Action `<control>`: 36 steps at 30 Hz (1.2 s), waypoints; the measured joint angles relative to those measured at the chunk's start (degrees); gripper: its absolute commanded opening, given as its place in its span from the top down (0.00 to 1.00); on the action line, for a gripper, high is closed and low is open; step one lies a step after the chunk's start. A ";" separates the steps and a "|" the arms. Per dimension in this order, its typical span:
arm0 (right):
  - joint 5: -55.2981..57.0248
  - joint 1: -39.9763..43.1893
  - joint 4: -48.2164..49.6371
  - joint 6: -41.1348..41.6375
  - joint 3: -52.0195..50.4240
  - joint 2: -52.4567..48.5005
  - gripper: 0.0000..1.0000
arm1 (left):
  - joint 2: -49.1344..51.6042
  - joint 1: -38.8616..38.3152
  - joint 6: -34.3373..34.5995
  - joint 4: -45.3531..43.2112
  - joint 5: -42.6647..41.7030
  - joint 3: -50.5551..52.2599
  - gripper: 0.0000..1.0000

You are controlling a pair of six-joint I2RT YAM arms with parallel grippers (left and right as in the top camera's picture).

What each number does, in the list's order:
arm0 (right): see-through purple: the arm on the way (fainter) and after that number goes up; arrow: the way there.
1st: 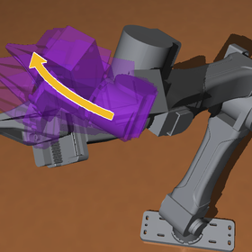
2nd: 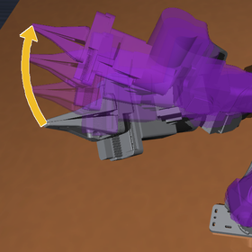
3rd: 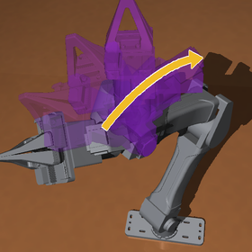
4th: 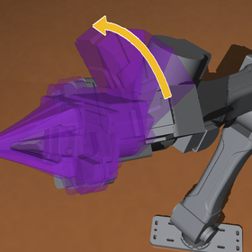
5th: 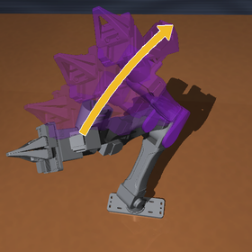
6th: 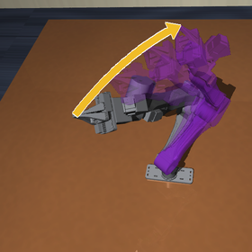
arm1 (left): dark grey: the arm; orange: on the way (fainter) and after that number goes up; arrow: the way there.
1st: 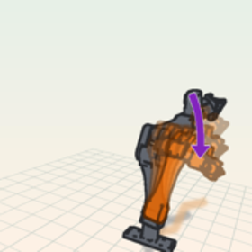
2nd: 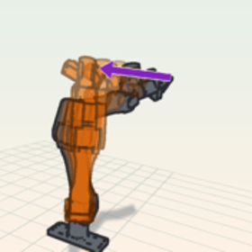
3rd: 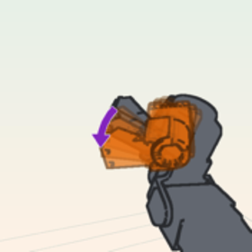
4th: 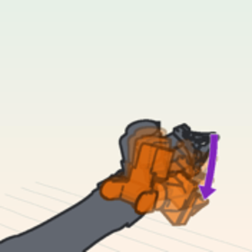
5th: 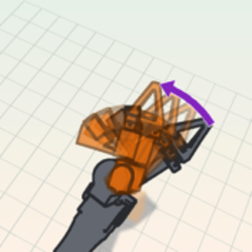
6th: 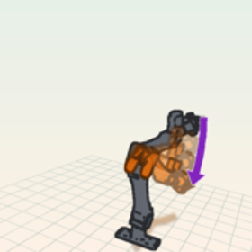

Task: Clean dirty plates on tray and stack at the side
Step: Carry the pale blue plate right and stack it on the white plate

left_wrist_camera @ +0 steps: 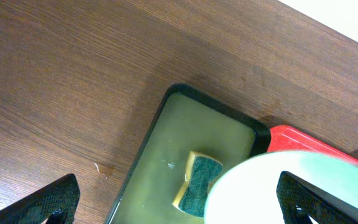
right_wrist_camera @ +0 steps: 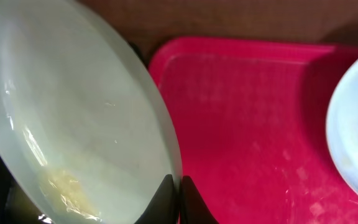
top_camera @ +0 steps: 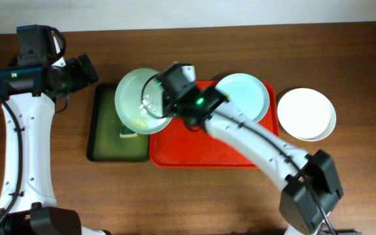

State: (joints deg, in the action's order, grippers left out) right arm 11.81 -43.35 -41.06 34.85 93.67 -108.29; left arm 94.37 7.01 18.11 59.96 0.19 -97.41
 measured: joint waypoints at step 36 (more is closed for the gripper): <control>-15.21 16.09 -7.43 -4.66 0.13 0.00 0.96 | 0.00 -0.02 0.15 0.00 0.00 0.00 0.00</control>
State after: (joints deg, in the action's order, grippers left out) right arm -3.40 -27.27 -48.49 30.20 93.80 -108.29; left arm 94.37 6.98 18.26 59.96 0.19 -97.41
